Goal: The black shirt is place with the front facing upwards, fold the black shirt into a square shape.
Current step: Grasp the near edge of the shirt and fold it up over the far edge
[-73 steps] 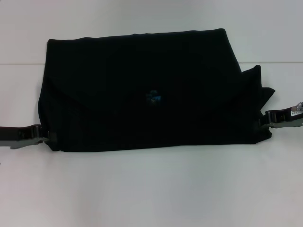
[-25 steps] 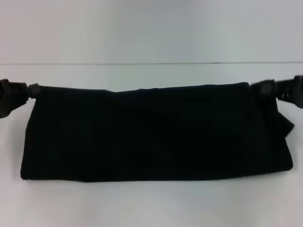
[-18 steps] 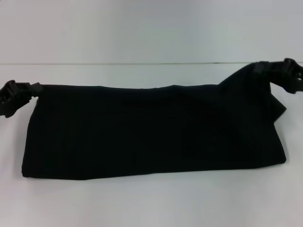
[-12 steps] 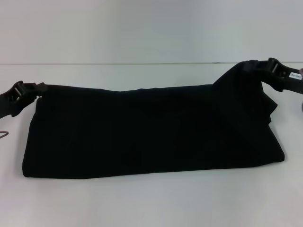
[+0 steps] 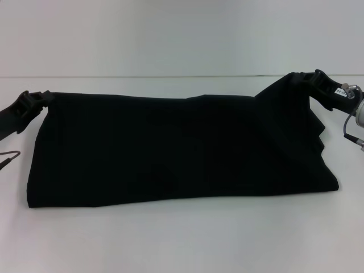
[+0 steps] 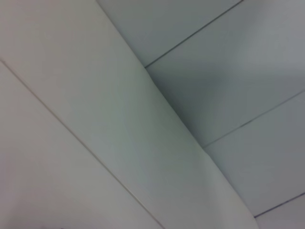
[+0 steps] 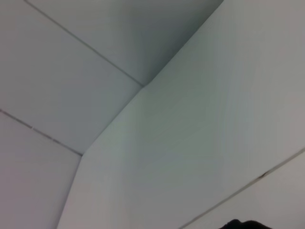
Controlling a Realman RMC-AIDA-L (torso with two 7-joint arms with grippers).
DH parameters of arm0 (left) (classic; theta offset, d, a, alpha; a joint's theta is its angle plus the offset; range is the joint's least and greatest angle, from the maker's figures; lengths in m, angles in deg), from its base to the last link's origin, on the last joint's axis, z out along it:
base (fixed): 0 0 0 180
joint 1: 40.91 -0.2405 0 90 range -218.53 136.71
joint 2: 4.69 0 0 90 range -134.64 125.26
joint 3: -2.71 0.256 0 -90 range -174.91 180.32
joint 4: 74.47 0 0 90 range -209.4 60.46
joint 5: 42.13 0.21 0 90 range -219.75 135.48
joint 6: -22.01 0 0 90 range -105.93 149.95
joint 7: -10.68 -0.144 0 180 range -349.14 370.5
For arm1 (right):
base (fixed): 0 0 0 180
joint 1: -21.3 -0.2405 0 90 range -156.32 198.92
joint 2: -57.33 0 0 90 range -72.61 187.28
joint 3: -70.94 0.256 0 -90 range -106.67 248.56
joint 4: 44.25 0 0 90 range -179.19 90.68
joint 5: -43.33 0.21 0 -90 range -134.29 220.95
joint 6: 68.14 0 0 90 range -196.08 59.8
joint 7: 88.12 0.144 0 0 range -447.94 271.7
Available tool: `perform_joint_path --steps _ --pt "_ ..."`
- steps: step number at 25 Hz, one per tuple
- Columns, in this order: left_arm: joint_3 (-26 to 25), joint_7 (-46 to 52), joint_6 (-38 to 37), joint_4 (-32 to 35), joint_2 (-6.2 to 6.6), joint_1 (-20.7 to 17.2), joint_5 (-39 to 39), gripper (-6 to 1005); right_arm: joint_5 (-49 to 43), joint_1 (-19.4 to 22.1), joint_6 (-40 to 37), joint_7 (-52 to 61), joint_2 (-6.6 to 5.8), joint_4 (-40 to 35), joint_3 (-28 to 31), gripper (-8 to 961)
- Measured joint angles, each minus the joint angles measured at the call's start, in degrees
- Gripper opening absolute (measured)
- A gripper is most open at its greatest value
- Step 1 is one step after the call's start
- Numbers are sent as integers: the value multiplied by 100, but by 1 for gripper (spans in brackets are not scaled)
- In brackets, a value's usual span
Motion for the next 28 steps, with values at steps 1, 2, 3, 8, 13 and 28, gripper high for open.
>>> perform_joint_path --steps 1,2,3,8,13,28 --pt "6 -92 135 -56 -16 23 -119 52 55 -15 94 -65 13 30 0 82" --pt "6 -125 179 -70 -32 34 -162 53 100 -27 164 -114 23 54 0 81" --pt "6 -155 218 -78 -43 45 -199 53 149 -43 276 -169 42 73 -1 81" --pt "4 -304 462 -95 -122 125 -311 53 184 -131 622 -255 93 87 -1 81" --pt "-3 -414 642 -127 -175 205 -340 52 184 -207 916 -324 153 95 7 81" --pt "59 -650 1041 -139 -270 316 -651 53 188 -353 1436 -505 181 165 -4 82"
